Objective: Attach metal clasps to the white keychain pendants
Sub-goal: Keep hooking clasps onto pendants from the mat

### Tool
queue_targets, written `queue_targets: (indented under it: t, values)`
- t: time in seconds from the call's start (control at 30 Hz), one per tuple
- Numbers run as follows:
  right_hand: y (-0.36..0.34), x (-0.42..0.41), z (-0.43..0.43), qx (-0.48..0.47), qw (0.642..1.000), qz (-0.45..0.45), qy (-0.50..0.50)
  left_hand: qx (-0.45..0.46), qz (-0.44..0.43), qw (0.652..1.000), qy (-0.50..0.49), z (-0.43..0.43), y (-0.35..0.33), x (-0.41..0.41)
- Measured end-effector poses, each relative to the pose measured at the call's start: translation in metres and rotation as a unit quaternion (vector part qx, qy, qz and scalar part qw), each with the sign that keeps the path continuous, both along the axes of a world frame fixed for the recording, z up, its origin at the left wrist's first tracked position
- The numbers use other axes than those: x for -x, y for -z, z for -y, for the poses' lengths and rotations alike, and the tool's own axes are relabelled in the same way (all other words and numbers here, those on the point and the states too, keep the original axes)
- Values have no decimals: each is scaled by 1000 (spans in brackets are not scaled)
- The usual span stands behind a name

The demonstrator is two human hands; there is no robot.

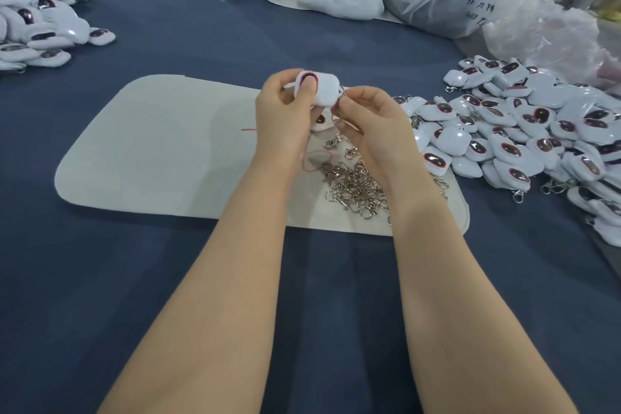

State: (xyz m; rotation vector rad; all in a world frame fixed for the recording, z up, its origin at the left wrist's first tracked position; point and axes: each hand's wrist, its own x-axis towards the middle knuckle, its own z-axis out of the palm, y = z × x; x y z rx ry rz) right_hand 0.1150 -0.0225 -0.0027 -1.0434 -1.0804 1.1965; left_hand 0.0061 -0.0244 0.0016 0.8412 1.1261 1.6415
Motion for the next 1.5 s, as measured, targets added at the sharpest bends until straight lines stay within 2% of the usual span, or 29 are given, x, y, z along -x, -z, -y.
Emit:
queue_targets:
  t: [0.07,0.13,0.3,0.4,0.57,0.67,0.77,0.9,1.0,1.07,1.13,1.17,1.27,1.37,1.5]
  values:
    - [0,2,0,-36,996,80,22,65,105,992,41,-1,1,4]
    - [0,3,1,-68,987,139,44,114,164,977,81,-1,2,6]
    - [0,8,2,-136,964,218,74,144,261,951,86,-5,3,7]
    - [3,10,2,-153,946,274,87,136,266,950,89,-5,3,7]
    - [5,7,-1,-139,927,335,98,69,146,986,46,-1,-1,8]
    - [5,6,-2,-133,918,358,102,-3,14,1000,4,1,-2,5]
    - [6,4,-1,-129,915,368,105,-70,-107,992,-1,3,-3,2]
    - [7,1,-4,-87,917,376,98,-146,-262,954,-2,7,-2,-2]
    - [7,0,-5,-58,926,360,97,-162,-296,941,12,7,-1,-4]
    - [5,2,-3,-60,945,304,101,-126,-244,961,-13,3,0,-3]
    - [4,6,-1,-83,955,270,91,-32,-94,995,-21,0,0,0]
    - [3,8,0,-96,955,269,83,18,-3,1000,-8,-2,1,2]
    - [4,12,1,-122,950,280,68,109,182,976,39,-5,3,6]
    - [5,12,1,-132,950,271,81,131,264,953,65,-7,4,7]
    - [2,12,2,-145,956,242,82,161,292,937,102,-5,4,10]
